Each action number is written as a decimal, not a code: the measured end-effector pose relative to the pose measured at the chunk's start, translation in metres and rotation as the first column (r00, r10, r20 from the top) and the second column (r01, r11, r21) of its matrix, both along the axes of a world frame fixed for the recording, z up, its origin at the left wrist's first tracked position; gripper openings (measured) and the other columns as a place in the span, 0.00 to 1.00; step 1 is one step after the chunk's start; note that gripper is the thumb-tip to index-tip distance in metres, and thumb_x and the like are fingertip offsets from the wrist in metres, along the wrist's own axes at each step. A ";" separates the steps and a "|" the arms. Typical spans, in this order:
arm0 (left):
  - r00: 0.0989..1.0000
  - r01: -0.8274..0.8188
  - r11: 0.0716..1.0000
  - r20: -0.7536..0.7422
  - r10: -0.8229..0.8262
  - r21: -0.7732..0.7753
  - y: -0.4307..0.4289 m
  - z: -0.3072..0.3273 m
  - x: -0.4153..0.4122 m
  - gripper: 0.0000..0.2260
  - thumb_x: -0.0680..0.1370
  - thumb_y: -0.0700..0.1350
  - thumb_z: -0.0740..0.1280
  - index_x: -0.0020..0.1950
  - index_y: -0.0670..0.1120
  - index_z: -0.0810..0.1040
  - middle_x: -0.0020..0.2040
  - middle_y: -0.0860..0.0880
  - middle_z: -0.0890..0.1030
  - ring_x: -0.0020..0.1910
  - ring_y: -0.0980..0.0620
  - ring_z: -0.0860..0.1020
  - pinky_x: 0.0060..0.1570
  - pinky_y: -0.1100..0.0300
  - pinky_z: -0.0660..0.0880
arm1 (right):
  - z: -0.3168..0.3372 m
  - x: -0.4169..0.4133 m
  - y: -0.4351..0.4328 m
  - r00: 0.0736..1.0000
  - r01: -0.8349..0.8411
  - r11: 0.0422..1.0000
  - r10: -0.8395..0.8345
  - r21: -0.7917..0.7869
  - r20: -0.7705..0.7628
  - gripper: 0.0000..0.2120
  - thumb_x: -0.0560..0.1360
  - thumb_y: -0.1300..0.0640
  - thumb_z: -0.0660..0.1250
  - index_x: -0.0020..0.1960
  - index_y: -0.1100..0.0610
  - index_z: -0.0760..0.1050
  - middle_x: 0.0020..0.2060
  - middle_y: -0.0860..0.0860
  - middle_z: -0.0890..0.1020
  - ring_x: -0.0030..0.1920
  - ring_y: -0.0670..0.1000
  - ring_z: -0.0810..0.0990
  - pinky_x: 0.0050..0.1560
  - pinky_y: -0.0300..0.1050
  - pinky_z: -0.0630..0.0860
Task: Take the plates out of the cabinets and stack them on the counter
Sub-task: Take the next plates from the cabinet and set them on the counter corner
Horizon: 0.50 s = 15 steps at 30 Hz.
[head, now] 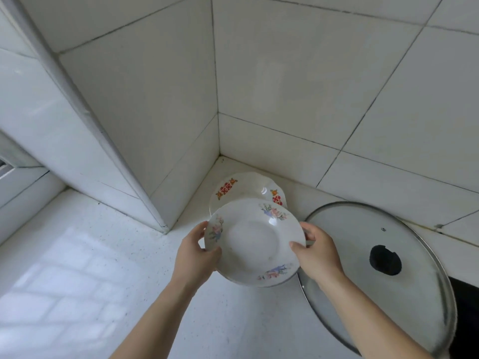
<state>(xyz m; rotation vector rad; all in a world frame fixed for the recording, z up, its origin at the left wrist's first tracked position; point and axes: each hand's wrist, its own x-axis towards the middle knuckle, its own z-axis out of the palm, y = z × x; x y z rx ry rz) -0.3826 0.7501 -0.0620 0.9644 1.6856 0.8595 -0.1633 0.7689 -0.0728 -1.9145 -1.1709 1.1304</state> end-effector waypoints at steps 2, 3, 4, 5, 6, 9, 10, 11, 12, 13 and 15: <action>1.000 0.003 1.000 -0.025 -0.003 -0.001 0.014 -0.007 -0.002 0.23 0.70 0.35 0.63 0.58 0.57 0.74 0.50 0.65 0.76 0.38 0.49 0.83 0.39 0.48 0.82 | -0.006 -0.002 0.014 1.000 -0.007 1.000 0.007 0.000 0.009 0.17 0.71 0.66 0.67 0.53 0.46 0.73 0.41 0.37 0.78 0.43 0.45 0.80 0.44 0.40 0.73; 0.999 0.003 1.000 -0.037 -0.004 -0.005 0.021 -0.011 -0.003 0.22 0.70 0.35 0.63 0.58 0.58 0.74 0.50 0.66 0.76 0.38 0.49 0.83 0.39 0.48 0.82 | -0.008 -0.002 0.020 1.000 -0.011 1.000 0.011 0.004 0.017 0.17 0.71 0.66 0.67 0.52 0.46 0.73 0.41 0.37 0.78 0.43 0.46 0.80 0.44 0.40 0.73; 0.999 0.004 1.000 -0.048 -0.005 -0.007 0.026 -0.014 -0.003 0.22 0.70 0.35 0.64 0.58 0.57 0.74 0.51 0.64 0.76 0.38 0.49 0.83 0.39 0.49 0.82 | -0.011 -0.002 0.026 1.000 -0.013 1.000 0.013 0.006 0.022 0.17 0.71 0.66 0.67 0.52 0.45 0.72 0.41 0.36 0.77 0.43 0.46 0.80 0.43 0.40 0.73; 0.998 0.007 1.000 -0.059 -0.008 -0.008 0.031 -0.017 -0.004 0.22 0.70 0.36 0.63 0.59 0.56 0.74 0.53 0.62 0.77 0.38 0.49 0.83 0.37 0.51 0.81 | -0.014 -0.003 0.031 1.000 -0.016 1.000 0.016 0.006 0.023 0.18 0.71 0.65 0.67 0.52 0.45 0.72 0.41 0.36 0.77 0.44 0.45 0.80 0.42 0.38 0.73; 0.998 0.008 1.000 -0.062 -0.009 -0.012 0.034 -0.020 -0.004 0.23 0.69 0.35 0.63 0.61 0.54 0.74 0.54 0.60 0.78 0.38 0.48 0.82 0.36 0.52 0.81 | -0.017 -0.003 0.035 1.000 -0.018 1.000 0.017 0.003 0.022 0.18 0.71 0.65 0.67 0.53 0.45 0.72 0.41 0.37 0.77 0.43 0.44 0.80 0.41 0.37 0.72; 0.999 -0.011 0.999 -0.042 0.010 -0.032 0.041 -0.028 -0.006 0.24 0.70 0.35 0.64 0.63 0.53 0.73 0.53 0.61 0.77 0.42 0.48 0.83 0.38 0.49 0.82 | -0.024 -0.003 0.044 1.000 -0.024 1.000 0.024 -0.010 0.020 0.18 0.71 0.65 0.68 0.55 0.46 0.72 0.42 0.38 0.78 0.44 0.44 0.80 0.44 0.39 0.73; 0.999 -0.011 0.999 -0.044 0.010 -0.037 0.043 -0.030 -0.006 0.24 0.70 0.35 0.64 0.63 0.53 0.73 0.52 0.62 0.76 0.42 0.49 0.83 0.39 0.49 0.82 | -0.027 -0.002 0.046 0.999 -0.024 1.000 0.024 -0.012 0.020 0.18 0.71 0.65 0.68 0.55 0.46 0.73 0.42 0.38 0.78 0.44 0.44 0.80 0.45 0.40 0.73; 0.999 0.000 0.999 -0.054 -0.002 -0.038 0.045 -0.031 -0.006 0.24 0.70 0.35 0.64 0.64 0.53 0.72 0.52 0.62 0.76 0.42 0.50 0.83 0.39 0.49 0.82 | -0.030 -0.002 0.048 1.000 -0.023 1.000 0.024 -0.014 0.020 0.17 0.71 0.65 0.67 0.55 0.46 0.73 0.42 0.38 0.78 0.44 0.44 0.80 0.45 0.40 0.73; 0.997 0.017 0.999 -0.069 -0.019 -0.038 0.048 -0.033 -0.006 0.25 0.70 0.36 0.64 0.65 0.53 0.72 0.54 0.61 0.77 0.41 0.50 0.83 0.38 0.49 0.82 | -0.032 -0.002 0.050 1.000 -0.020 1.000 0.021 -0.015 0.017 0.17 0.71 0.65 0.67 0.54 0.46 0.73 0.42 0.39 0.78 0.44 0.44 0.80 0.45 0.40 0.73; 0.996 0.031 0.999 -0.080 -0.034 -0.039 0.050 -0.033 -0.006 0.26 0.70 0.36 0.64 0.66 0.53 0.71 0.56 0.59 0.77 0.41 0.51 0.83 0.38 0.49 0.82 | -0.034 -0.001 0.052 1.000 -0.017 1.000 0.017 -0.015 0.014 0.17 0.71 0.65 0.67 0.54 0.46 0.73 0.42 0.40 0.79 0.44 0.44 0.80 0.46 0.41 0.74; 0.995 0.038 0.998 -0.092 -0.042 -0.045 0.054 -0.036 -0.006 0.26 0.71 0.37 0.64 0.68 0.52 0.70 0.57 0.59 0.75 0.41 0.52 0.83 0.39 0.49 0.82 | -0.038 0.000 0.055 1.000 -0.014 1.000 0.015 -0.011 0.006 0.17 0.71 0.64 0.67 0.53 0.46 0.73 0.44 0.43 0.80 0.45 0.45 0.80 0.47 0.42 0.74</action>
